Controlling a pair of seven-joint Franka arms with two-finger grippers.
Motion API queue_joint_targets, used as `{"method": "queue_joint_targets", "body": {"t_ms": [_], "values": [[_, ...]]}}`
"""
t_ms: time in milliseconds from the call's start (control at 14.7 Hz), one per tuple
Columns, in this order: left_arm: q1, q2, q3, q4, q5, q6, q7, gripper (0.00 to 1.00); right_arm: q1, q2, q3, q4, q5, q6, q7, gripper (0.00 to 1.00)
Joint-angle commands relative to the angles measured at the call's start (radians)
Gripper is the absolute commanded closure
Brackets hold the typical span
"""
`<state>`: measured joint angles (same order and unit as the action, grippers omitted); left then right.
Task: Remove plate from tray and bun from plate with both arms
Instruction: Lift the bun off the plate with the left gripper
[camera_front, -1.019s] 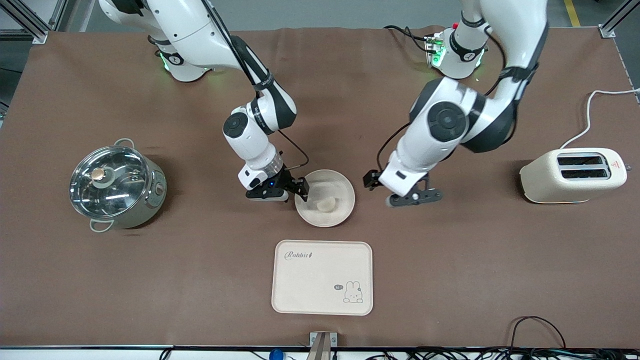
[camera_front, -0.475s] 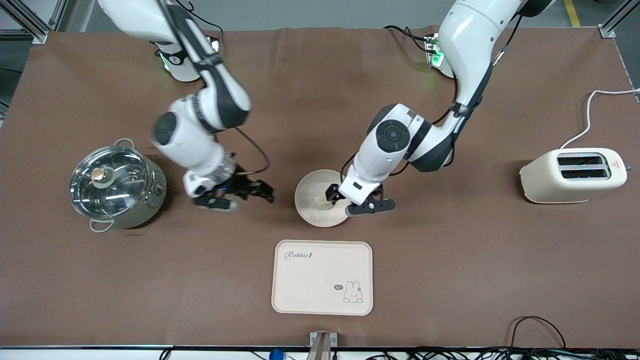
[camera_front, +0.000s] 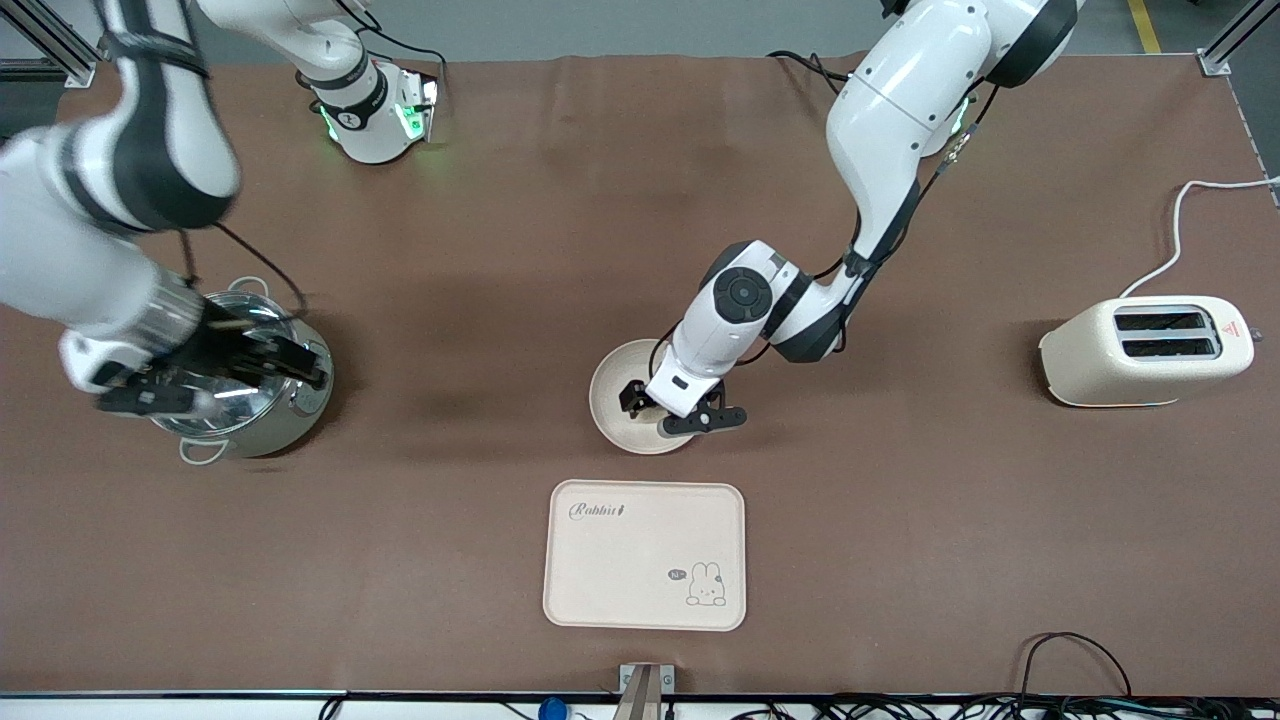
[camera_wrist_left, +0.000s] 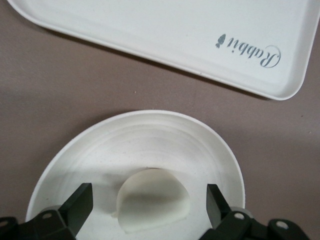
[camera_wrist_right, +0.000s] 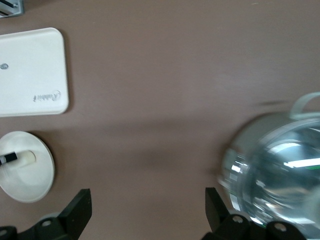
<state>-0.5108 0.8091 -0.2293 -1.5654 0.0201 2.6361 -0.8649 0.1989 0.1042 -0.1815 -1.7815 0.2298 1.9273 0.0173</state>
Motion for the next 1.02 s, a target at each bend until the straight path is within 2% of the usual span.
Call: {"method": "queue_joint_targets", "body": {"t_ms": [0,68,136,272,475,611,679,747,951], "values": [[-0.032,0.007,0.013,0.027,0.023,0.008,-0.028,0.0,-0.067,-0.099,0.011,0.06,-0.097,-0.195,-0.036,0.0],[-0.034,0.007,0.013,0.027,0.02,0.019,-0.029,0.03,-0.078,-0.125,0.014,0.109,-0.154,-0.273,-0.036,0.0],[-0.034,0.007,0.013,0.025,0.021,0.021,-0.04,0.09,-0.078,-0.145,0.016,0.151,-0.202,-0.337,-0.034,0.0],[-0.037,0.01,0.013,0.024,0.023,0.021,-0.043,0.39,-0.084,-0.181,0.02,0.163,-0.248,-0.389,-0.036,0.0],[-0.034,0.021,0.015,0.024,0.024,0.027,-0.04,0.66,-0.117,-0.218,0.025,0.165,-0.26,-0.402,-0.042,0.0],[-0.035,0.03,0.015,0.022,0.026,0.056,-0.034,0.73,-0.148,-0.213,0.057,0.165,-0.26,-0.396,-0.046,0.0],[-0.035,0.03,0.015,0.022,0.024,0.064,-0.036,0.83,-0.141,-0.212,0.057,0.165,-0.26,-0.39,-0.046,0.0],[-0.037,0.03,0.015,0.022,0.024,0.064,-0.04,0.98,-0.141,-0.21,0.059,0.165,-0.257,-0.384,-0.046,0.0],[-0.029,0.015,0.015,0.022,0.024,0.05,-0.043,1.0,-0.139,-0.21,0.062,0.165,-0.25,-0.381,-0.046,0.0]]}}
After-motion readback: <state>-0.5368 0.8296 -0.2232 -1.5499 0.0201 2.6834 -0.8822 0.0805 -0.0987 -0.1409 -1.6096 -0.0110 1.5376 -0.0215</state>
